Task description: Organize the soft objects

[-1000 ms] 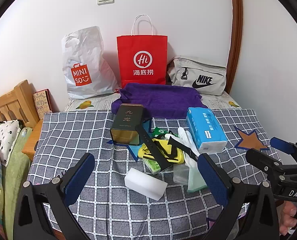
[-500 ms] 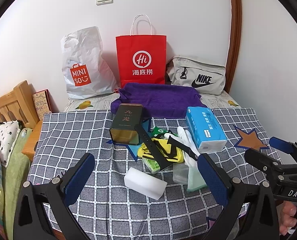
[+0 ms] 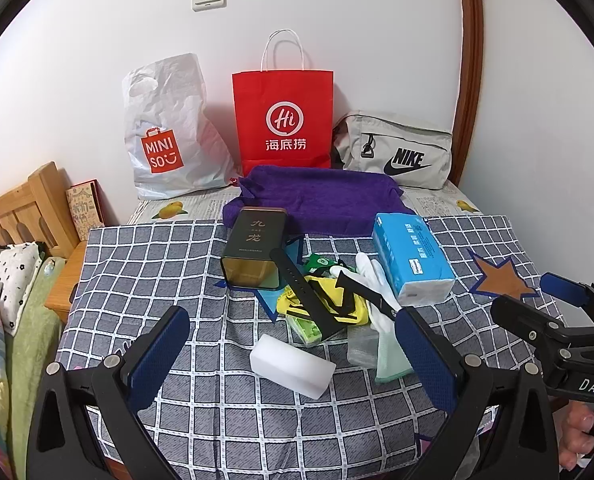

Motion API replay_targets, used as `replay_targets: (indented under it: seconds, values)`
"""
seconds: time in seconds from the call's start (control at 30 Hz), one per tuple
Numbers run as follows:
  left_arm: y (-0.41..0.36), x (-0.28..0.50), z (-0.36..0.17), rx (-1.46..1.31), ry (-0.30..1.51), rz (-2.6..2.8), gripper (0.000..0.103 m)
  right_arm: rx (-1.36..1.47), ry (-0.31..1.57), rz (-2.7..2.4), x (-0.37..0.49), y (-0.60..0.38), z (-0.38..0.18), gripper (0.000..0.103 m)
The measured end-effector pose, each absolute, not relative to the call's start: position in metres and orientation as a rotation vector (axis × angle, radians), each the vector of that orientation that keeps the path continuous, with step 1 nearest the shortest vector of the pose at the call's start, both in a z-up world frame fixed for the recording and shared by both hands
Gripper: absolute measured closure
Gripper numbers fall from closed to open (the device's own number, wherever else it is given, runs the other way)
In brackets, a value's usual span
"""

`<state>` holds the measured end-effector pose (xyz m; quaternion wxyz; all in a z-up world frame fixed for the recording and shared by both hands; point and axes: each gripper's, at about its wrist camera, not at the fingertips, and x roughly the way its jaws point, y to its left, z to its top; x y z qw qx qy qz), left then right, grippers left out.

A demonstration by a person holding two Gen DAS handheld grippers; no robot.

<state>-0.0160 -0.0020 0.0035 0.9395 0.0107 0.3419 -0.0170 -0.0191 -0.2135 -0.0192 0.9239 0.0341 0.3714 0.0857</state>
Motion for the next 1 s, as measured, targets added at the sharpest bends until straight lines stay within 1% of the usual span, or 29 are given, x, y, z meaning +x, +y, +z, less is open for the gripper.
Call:
replay_targets:
  seconds: [0.3,0.47,0.73,1.0]
  values:
    - [0.002,-0.014,-0.003,0.012,0.707,-0.056,0.0,0.078,0.755,0.179,-0.02,-0.215,-0.019,0.001]
    - [0.005,-0.011,-0.016,0.038,0.725,-0.053,0.0,0.084,0.749,0.173,-0.021,-0.218,-0.019,0.001]
    - [0.006,0.006,-0.063,0.068,0.806,-0.112,0.0,0.114,0.777,0.165,-0.016,-0.224,-0.037,0.001]
    - [-0.001,0.022,-0.1,0.134,0.846,-0.141,0.0,0.11,0.819,0.157,-0.003,-0.221,-0.056,0.001]
